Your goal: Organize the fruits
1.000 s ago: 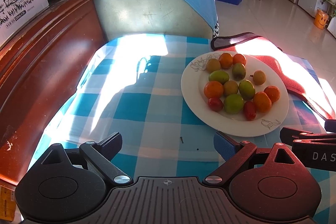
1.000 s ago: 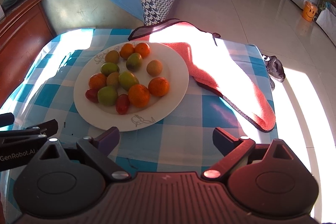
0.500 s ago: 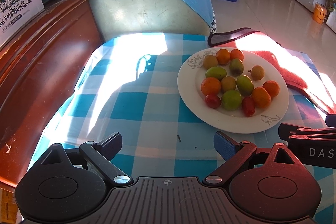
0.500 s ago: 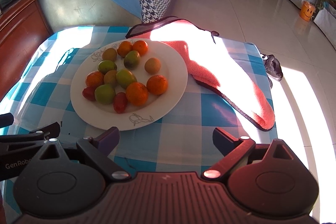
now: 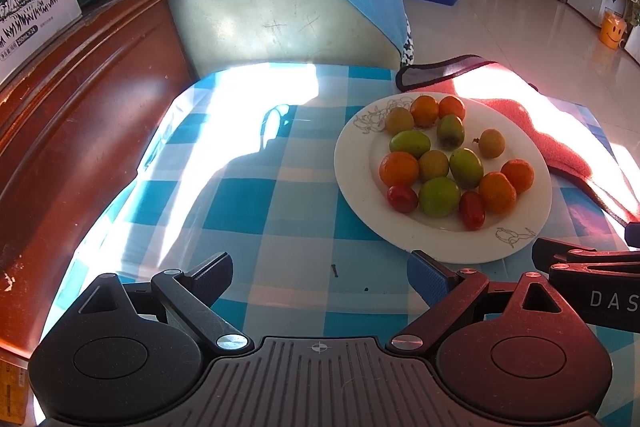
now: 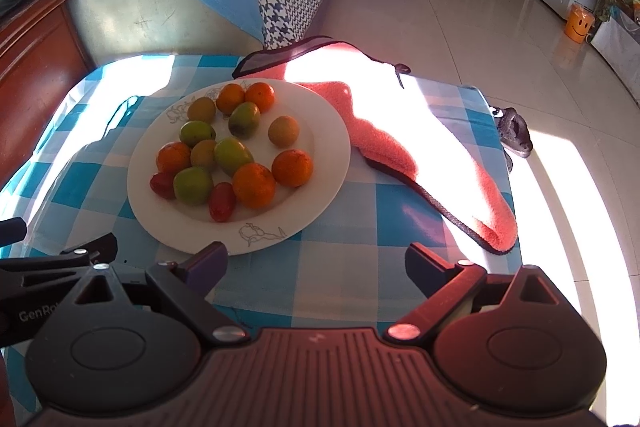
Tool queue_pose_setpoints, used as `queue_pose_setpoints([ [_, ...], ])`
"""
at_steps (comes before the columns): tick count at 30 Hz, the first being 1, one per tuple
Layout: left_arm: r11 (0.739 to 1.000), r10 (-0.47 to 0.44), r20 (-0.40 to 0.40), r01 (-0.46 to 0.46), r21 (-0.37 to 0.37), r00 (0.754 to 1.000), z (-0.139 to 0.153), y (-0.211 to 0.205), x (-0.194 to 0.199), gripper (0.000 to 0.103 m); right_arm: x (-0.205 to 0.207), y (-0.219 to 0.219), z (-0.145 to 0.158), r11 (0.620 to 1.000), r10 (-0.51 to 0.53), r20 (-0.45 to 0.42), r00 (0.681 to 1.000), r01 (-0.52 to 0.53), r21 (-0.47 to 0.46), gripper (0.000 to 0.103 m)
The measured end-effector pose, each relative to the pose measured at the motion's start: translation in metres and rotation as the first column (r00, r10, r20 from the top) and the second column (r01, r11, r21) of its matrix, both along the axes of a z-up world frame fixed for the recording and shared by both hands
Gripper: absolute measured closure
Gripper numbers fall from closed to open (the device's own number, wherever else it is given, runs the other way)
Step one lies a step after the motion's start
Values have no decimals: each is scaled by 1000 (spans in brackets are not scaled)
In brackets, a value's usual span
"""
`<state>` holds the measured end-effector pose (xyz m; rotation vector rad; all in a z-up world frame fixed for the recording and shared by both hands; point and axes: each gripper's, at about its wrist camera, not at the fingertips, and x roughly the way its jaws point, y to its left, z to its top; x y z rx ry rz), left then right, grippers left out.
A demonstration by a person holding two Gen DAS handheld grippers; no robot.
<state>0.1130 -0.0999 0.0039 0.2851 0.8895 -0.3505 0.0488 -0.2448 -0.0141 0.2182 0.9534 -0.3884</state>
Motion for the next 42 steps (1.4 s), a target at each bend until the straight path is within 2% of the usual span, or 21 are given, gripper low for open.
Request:
queue_pose_setpoints([
  [9, 999, 26, -15, -26, -19, 1000, 0, 0, 6, 8, 3, -1, -2, 999, -13, 1, 1000, 13, -29, 8],
  [14, 999, 40, -14, -40, -13, 999, -1, 0, 9, 8, 4, -5, -5, 996, -39, -12, 999, 38, -76, 8],
  [23, 999, 33, -16, -33, 5, 999, -3, -3, 8, 8, 11, 4, -17, 997, -22, -35, 999, 19, -76, 8],
  [42, 999, 28, 0, -28, 31, 1000, -4, -1, 3, 8, 10, 10, -17, 996, -14, -39, 999, 10, -94, 8],
])
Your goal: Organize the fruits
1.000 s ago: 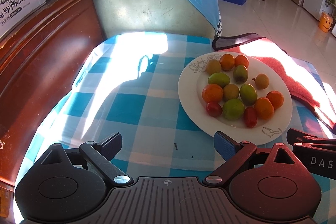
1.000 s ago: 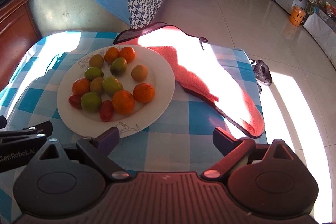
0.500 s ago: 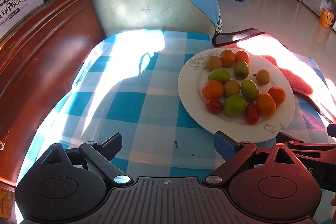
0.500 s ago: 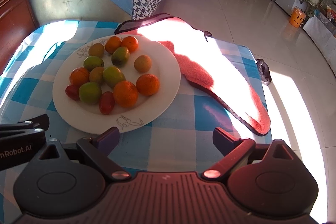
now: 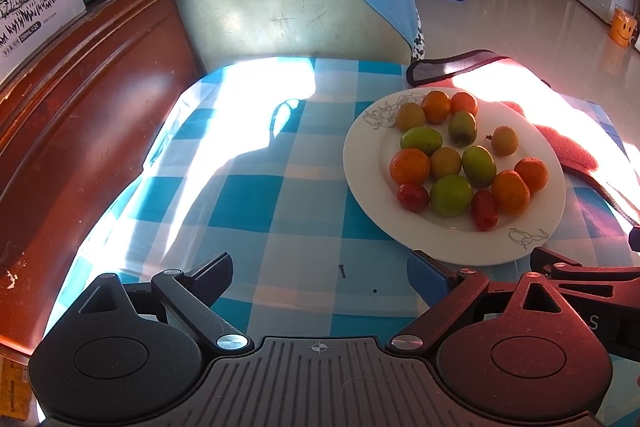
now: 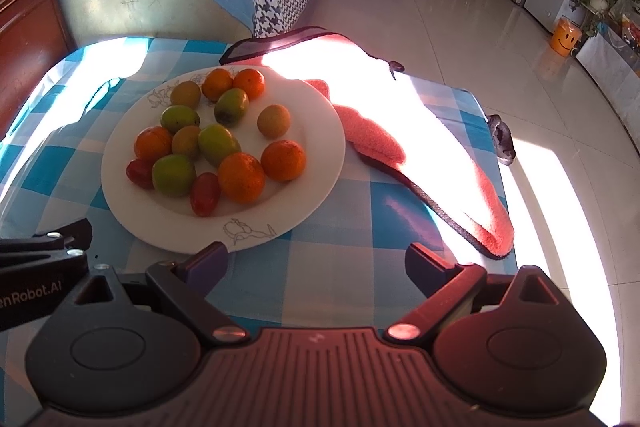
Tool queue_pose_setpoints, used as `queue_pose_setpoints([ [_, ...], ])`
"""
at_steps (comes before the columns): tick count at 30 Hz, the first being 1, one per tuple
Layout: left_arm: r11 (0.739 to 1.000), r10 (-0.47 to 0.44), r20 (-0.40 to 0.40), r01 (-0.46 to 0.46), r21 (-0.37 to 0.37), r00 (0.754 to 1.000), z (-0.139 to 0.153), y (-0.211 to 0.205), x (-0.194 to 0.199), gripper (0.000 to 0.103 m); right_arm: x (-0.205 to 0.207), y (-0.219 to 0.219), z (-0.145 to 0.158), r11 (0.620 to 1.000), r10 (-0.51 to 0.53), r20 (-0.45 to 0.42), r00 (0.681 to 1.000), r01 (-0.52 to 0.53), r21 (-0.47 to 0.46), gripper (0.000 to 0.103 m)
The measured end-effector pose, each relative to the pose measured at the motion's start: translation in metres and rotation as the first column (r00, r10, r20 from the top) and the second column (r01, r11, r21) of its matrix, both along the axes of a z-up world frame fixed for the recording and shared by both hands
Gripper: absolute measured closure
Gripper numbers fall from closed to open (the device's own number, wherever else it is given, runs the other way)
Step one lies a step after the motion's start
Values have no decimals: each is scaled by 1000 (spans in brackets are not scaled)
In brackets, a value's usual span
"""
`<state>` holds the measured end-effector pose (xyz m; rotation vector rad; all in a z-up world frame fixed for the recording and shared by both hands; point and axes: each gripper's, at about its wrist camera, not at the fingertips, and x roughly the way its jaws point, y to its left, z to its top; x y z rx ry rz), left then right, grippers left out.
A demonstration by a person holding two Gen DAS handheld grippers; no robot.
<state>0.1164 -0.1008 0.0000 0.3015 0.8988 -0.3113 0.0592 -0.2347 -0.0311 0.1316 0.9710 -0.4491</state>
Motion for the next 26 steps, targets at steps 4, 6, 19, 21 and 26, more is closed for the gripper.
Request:
queue_pose_setpoints([
  [4, 1000, 5, 4, -5, 10, 1000, -1, 3, -5, 8, -1, 2, 0, 1000, 16, -4, 1000, -16, -4, 8],
  [6, 1000, 7, -2, -7, 8, 1000, -2, 6, -8, 8, -3, 4, 0, 999, 30, -8, 1000, -30, -10, 8],
  [19, 998, 63, -49, -63, -7, 997, -12, 42, -43, 8, -29, 29, -10, 986, 167, -16, 986, -167, -10, 8],
  [21, 997, 78, -53, -79, -14, 996, -11, 48, -49, 8, -34, 34, -12, 983, 185, -11, 983, -185, -2, 8],
  [26, 992, 116, -74, -119, -44, 991, -9, 61, -68, 8, -55, 43, -18, 973, 224, 16, 975, -224, 54, 8],
])
